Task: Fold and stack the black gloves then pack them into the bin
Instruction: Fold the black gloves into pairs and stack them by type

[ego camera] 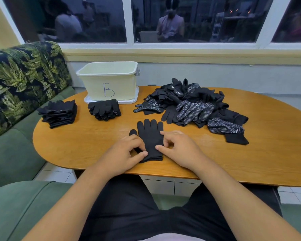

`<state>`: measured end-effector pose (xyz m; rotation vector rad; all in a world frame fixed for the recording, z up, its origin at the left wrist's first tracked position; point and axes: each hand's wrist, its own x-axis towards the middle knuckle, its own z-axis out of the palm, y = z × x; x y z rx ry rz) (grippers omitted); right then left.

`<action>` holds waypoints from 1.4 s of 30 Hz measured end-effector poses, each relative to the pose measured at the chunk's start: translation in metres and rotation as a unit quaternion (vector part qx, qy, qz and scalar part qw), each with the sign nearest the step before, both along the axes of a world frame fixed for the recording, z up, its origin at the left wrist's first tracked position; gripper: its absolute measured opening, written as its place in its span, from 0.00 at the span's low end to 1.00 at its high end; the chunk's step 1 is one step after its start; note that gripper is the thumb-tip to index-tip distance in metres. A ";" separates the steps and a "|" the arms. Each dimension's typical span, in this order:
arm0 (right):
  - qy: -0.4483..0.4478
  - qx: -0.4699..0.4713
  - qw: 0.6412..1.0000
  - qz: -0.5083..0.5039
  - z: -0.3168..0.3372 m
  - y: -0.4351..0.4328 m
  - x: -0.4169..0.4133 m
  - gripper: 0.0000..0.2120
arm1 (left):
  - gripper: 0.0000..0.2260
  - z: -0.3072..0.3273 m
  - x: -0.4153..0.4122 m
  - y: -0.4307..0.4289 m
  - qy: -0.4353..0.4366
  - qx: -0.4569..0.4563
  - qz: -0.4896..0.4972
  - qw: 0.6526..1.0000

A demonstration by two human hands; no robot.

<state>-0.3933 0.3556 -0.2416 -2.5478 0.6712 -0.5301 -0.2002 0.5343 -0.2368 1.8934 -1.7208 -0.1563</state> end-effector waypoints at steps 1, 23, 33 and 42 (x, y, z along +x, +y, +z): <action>0.002 0.001 1.000 0.000 0.000 0.000 0.000 0.16 | 0.03 0.000 0.000 0.000 -0.001 0.000 0.002 1.000; 0.018 -0.113 0.987 0.112 0.008 0.013 -0.012 0.20 | 0.11 0.002 -0.002 0.018 0.018 0.031 -0.026 0.999; -0.021 -0.176 0.977 0.114 0.011 0.019 -0.012 0.10 | 0.23 0.002 -0.008 0.014 -0.003 0.026 -0.024 0.999; -0.109 0.077 0.987 0.084 0.011 0.010 -0.017 0.02 | 0.22 0.003 -0.017 -0.009 -0.009 0.058 0.026 0.998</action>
